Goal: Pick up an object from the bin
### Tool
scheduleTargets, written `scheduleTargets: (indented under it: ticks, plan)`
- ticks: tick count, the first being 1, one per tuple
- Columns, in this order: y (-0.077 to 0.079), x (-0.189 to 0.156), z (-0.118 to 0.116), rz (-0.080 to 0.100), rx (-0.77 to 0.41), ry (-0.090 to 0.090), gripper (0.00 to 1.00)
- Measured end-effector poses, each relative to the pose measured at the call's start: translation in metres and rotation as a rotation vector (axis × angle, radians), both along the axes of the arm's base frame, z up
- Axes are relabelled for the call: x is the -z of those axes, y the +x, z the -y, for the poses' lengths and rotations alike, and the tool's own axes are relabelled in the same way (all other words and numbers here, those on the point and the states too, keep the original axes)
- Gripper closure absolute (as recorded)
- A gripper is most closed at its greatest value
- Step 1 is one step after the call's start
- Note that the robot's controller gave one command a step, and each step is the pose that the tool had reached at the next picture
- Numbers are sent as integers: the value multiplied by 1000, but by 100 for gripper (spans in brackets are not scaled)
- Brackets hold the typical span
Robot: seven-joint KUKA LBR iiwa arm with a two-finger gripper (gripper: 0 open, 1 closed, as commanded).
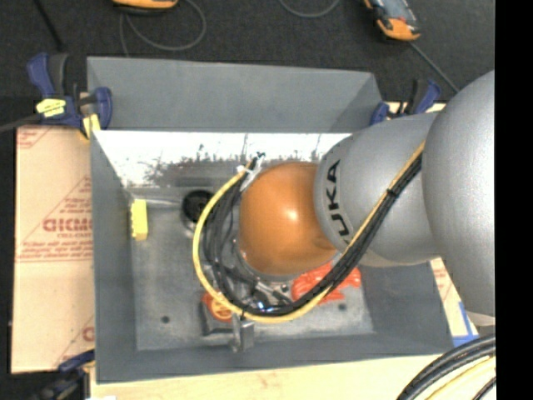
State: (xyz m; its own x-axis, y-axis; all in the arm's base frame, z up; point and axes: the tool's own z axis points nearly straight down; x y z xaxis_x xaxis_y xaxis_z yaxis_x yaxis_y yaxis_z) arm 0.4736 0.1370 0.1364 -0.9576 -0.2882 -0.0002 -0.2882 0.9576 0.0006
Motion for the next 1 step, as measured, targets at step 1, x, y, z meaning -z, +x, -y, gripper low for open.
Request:
scheduleTargets:
  ticks: [1]
  plan:
    - [8,55,17,8,256,3,0]
